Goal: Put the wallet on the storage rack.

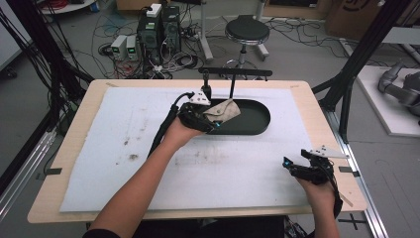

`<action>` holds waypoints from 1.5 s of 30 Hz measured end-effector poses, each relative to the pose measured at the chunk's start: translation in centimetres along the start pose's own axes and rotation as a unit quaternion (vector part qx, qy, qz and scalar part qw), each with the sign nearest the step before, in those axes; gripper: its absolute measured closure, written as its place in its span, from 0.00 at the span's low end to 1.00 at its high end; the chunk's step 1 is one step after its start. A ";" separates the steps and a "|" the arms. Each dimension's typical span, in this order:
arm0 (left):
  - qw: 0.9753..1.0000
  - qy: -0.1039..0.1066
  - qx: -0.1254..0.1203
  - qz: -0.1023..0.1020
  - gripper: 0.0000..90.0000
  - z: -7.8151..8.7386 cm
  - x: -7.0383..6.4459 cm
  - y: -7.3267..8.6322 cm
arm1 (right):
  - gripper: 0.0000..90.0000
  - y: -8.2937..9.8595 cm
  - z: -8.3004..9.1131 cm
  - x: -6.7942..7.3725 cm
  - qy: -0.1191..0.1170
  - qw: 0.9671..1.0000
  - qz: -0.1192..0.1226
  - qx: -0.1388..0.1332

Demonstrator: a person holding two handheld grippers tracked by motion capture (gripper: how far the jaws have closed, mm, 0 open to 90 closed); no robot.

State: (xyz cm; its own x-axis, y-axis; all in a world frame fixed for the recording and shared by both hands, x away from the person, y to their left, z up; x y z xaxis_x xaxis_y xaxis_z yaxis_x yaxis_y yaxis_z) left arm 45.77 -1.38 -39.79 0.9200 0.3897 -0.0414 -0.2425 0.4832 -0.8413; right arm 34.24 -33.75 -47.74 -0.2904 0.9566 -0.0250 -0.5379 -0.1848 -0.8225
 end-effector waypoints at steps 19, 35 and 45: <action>0.998 -0.013 0.055 0.010 0.39 -5.0 4.3 0.8 | 0.23 0.2 -0.1 -0.1 -0.001 1.000 0.000 0.003; 0.996 -0.023 0.083 0.035 0.39 -7.3 6.3 2.9 | 0.23 0.5 0.3 -0.1 0.003 1.000 0.004 0.003; 0.993 -0.029 0.108 0.048 0.39 -7.9 7.0 4.1 | 0.23 0.5 0.3 0.0 0.003 1.000 0.001 0.003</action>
State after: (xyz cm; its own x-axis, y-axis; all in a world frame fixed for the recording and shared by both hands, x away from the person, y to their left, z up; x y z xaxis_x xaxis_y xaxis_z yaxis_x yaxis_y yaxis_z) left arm 53.69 -2.89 -47.76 0.8718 0.4832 -0.0801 -0.3944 0.5957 -0.6997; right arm 33.71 -33.95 -47.95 -0.2869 0.9575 -0.0300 -0.5426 -0.1882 -0.8186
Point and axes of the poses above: each handheld gripper's, and its own axes: z roughly backward along the jaws, y roughly out of its underside, x roughly to its left, the point moved 7 cm from there along -z, roughly forward along the jaws, and after that the axes turned 8 degrees about y, right-handed, at the moved point
